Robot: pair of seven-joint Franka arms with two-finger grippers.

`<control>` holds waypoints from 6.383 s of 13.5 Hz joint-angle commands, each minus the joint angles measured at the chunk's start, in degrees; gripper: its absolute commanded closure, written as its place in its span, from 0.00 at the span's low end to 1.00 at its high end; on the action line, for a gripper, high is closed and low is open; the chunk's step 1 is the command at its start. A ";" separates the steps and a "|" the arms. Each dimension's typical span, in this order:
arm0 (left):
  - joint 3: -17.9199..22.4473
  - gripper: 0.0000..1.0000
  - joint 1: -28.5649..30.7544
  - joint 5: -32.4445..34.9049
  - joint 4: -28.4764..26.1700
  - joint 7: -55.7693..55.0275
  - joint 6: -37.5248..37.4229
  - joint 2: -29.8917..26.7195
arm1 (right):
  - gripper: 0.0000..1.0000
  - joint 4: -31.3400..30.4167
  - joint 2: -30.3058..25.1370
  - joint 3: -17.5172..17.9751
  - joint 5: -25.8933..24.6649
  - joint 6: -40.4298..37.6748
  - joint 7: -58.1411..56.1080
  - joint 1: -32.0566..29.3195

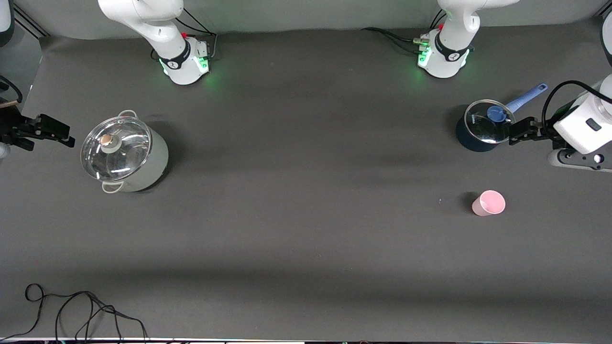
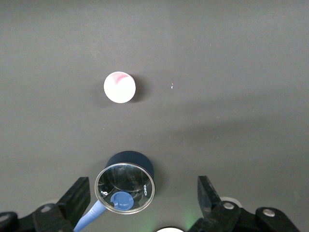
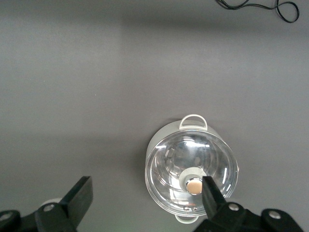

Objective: Transfer pink cup from left to right arm

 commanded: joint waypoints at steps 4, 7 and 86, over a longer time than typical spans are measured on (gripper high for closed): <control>0.06 0.01 0.24 -0.44 -1.65 0.71 0.20 -1.80 | 0.00 0.38 -0.43 0.01 -0.15 0.20 -0.11 0.23; 0.06 0.01 0.24 -0.35 -1.39 0.80 0.02 -1.80 | 0.00 0.38 -0.34 0.01 -0.15 0.37 -0.20 0.23; -28.41 1.00 -28.56 -88.15 37.61 110.07 75.49 57.61 | 0.00 4.77 -1.05 -1.58 4.95 0.20 20.02 0.23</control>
